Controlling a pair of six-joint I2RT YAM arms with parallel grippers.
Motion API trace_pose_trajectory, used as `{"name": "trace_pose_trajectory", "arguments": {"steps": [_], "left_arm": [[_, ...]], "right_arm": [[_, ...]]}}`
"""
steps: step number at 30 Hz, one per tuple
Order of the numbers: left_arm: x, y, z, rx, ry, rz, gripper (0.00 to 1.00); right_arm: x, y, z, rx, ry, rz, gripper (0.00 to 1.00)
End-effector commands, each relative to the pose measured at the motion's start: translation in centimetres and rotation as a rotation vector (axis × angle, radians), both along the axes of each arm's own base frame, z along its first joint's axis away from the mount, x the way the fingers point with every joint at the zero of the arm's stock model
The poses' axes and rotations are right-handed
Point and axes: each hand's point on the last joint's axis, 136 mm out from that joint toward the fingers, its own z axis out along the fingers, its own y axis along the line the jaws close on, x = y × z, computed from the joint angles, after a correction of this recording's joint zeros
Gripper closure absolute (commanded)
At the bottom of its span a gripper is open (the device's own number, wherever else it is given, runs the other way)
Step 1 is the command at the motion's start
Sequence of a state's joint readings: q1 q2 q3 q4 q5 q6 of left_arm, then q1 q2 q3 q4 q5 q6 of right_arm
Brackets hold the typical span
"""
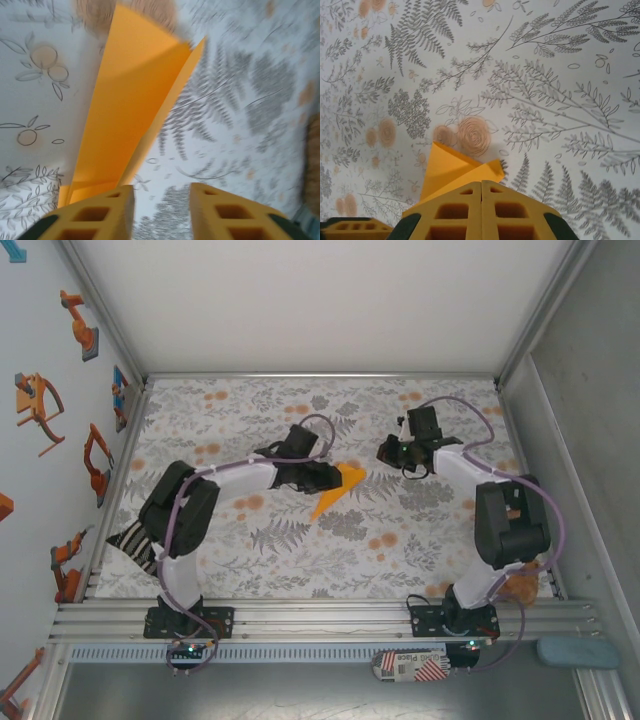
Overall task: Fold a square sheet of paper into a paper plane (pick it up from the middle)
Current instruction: Fold the wing for the fifth time at the center of the table, then turn over a paper plane at the center of the table.
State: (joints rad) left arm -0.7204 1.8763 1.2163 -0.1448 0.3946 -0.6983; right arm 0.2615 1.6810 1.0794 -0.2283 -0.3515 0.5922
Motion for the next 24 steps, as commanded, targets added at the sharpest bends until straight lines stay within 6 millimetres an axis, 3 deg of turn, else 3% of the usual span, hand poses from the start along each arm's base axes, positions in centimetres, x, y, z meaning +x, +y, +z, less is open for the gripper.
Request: {"name": "trace_pose_trajectory", "arguments": {"steps": [1,6,8,10,16,24], "left_arm": [[1.2,3.3,3.8,0.002,-0.091,0.082,0.56],[1.7,10.3,4.5,0.098,-0.138,0.229,0.35],[1.7,13.2,4.7,0.162,-0.17,0.281,0.25],[1.5,15.5,5.1,0.227,-0.21,0.321,0.16],[1.0,20.4,5.6,0.375,-0.285,0.394,0.0],[0.4,22.2,4.7,0.412,-0.282,0.411,0.04]], "right_arm": [[-2.8,-0.2,-1.4,-0.113,0.077,-0.044,0.86],[-4.6,1.8,-1.0,-0.205,0.092,-0.059,0.63],[-5.1,3.2,-1.2,-0.216,0.113,-0.061,0.48],[-5.5,4.7,-1.6,-0.21,0.131,-0.062,0.43],[-5.5,7.9,-2.3,-0.263,0.166,-0.103,0.39],[-5.1,9.1,-4.0,-0.305,0.226,-0.213,0.45]]}}
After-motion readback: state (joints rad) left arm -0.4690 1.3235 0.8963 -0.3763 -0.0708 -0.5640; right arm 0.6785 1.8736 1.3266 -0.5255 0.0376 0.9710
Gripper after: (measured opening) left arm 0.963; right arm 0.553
